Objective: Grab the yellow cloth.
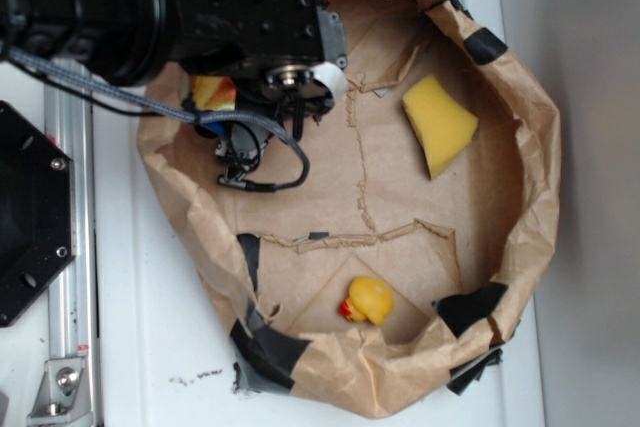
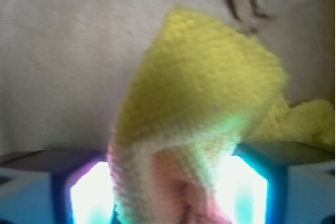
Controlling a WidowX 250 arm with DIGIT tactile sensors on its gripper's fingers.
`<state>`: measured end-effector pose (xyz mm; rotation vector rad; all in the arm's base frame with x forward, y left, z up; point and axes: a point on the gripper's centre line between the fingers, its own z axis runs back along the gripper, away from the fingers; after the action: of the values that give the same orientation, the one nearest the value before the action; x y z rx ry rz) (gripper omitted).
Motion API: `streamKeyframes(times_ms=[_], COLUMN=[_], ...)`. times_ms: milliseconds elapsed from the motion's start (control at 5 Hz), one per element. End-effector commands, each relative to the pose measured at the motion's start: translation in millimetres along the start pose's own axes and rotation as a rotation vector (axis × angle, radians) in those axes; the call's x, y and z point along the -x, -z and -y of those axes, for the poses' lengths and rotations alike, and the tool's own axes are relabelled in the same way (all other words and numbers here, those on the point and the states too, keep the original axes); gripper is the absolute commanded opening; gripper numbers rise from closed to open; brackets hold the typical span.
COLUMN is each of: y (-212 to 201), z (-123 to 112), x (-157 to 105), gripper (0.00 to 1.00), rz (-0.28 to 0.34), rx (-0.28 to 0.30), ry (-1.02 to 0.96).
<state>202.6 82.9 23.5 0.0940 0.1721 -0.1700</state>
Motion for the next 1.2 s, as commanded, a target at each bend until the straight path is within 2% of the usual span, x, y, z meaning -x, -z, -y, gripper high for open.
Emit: streamKeyframes(times_ms=[0,200,400,600,800,1000], y=[-15.7,-11.8,-10.2,-29.7,-85.5,-131.4], z=[3.2,4.5,3.9,1.1,26.6,63.0], x=[0.8,-0.1,-1.5,-1.6,-16.0,-24.6], gripper=[0.0,0.0,0.0,0.0,0.0,0.0], rz=[0.031,0.024,0.023,0.186,0.296,0.431], rx=[-0.046,-0.083,-0.091,-0.133,0.023,0.127], ry=[-0.038,-0.057,-0.066,-0.134,-0.146,-0.035])
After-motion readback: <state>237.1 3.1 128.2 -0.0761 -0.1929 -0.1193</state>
